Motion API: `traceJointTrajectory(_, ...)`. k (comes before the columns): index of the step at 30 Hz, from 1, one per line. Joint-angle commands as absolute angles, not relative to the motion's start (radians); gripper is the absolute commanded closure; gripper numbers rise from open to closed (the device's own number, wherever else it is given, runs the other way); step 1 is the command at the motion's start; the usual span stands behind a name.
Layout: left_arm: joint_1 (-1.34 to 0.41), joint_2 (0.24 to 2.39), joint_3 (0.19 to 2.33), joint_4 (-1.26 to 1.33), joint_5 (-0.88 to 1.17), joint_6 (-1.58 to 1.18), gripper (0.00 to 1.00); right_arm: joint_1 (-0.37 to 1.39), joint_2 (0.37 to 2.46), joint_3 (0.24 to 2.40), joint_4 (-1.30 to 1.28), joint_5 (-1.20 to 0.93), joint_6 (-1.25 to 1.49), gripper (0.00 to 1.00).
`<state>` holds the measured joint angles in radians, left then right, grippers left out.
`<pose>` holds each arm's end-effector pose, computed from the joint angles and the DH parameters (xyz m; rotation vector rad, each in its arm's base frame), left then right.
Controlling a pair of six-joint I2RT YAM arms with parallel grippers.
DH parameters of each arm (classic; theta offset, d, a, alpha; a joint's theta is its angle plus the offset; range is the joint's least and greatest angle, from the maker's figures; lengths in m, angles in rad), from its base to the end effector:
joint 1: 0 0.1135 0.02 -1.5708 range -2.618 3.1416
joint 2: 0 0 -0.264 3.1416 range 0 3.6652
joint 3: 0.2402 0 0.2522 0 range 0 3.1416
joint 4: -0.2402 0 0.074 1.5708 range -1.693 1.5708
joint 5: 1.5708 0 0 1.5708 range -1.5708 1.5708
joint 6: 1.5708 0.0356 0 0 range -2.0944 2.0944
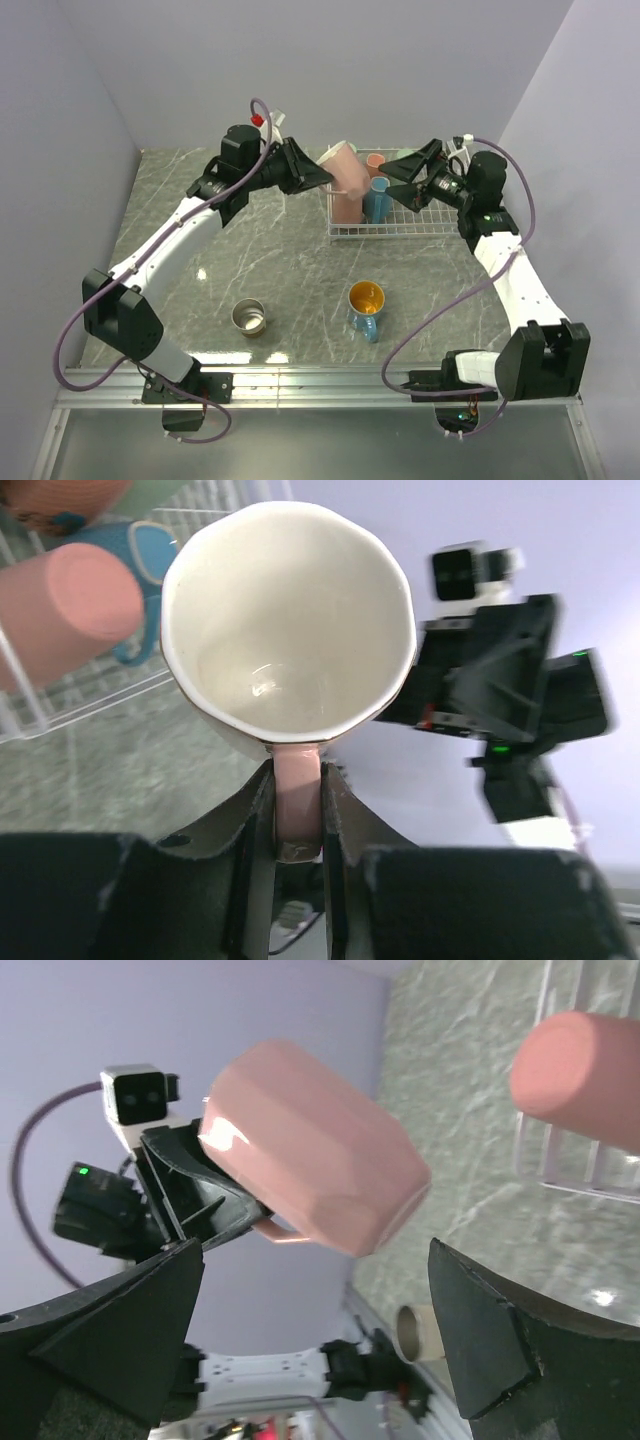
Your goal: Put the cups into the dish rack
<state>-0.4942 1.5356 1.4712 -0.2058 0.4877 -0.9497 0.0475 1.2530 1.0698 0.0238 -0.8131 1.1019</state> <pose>0.3096 -0.1858 0.3933 -0.0843 2.0705 -1.4037 0.2850 0.0394 0.3630 0.3392 1.9118 1.5030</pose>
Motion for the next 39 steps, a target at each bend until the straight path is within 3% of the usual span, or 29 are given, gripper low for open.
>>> traceJointTrajectory(1,-0.466,1.474,1.486,0.101,0.601,-1.101,1.00,0.041,1.278,1.045,0.318,-0.880,1.275,0.00)
traceJointTrajectory(16,-0.430,1.520,1.341,0.534,0.646,-1.443,1.00,0.043,1.338,0.997,0.659,-0.870,1.515,0.00)
traceJointTrajectory(39,-0.468,1.591,1.384,0.584,0.643,-1.506,1.00,0.098,1.405,1.071,0.672,-0.838,1.514,0.00)
